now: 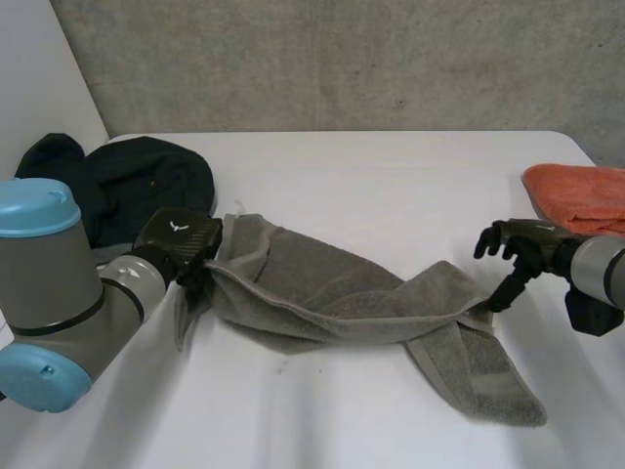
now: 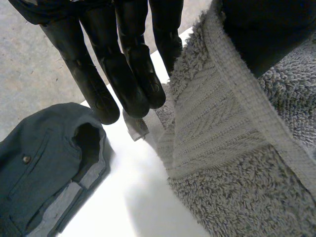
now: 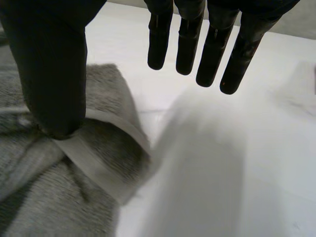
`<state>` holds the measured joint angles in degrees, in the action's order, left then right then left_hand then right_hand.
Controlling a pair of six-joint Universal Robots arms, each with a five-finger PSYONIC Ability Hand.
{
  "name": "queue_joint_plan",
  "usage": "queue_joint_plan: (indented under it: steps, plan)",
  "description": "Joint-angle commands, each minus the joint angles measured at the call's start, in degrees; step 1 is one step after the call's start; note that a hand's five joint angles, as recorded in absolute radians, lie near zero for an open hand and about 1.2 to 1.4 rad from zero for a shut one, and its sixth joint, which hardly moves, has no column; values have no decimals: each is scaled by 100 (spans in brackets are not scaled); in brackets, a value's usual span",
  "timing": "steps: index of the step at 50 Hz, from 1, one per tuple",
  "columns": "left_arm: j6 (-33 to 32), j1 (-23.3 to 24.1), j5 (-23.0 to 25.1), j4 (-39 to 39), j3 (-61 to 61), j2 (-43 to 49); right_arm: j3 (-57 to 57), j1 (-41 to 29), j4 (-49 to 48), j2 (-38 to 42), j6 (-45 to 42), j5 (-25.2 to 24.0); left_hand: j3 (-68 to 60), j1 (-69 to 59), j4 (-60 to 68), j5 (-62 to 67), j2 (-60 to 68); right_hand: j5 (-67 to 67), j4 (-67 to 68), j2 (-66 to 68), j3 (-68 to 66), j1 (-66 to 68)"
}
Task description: Fold the laundry.
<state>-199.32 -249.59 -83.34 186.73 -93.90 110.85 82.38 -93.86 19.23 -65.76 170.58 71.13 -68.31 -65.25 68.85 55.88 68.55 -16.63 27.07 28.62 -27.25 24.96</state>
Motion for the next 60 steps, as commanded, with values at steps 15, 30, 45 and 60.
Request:
queue_joint_plan:
  steps: [15, 30, 45, 60]
  plan:
    - [25, -37, -7, -13, -32, 16, 200, 78, -754, 766, 177, -459, -1169, -1475, 1115, 1412, 1145, -246, 202, 48, -184, 413]
    - [25, -72, -7, -22, -23, -10, 51, -221, -1106, 986, 941, -688, -1169, -1475, 1115, 1412, 1145, -5226, 5182, 5027, -5164, 5393]
    - [-55, -266, 46, -1840, 539, -2153, -1197, -89, 106, -1518, -752, -670, -1169, -1475, 1115, 1412, 1145, -5337, 5293, 5138, -5275, 5504]
    - [-476, -301, 37, -2211, 803, -1796, -1927, -914, 2067, -1039, -3830, 682, -1169, -1475, 1115, 1412, 1145, -5337, 5293, 5138, -5275, 5504]
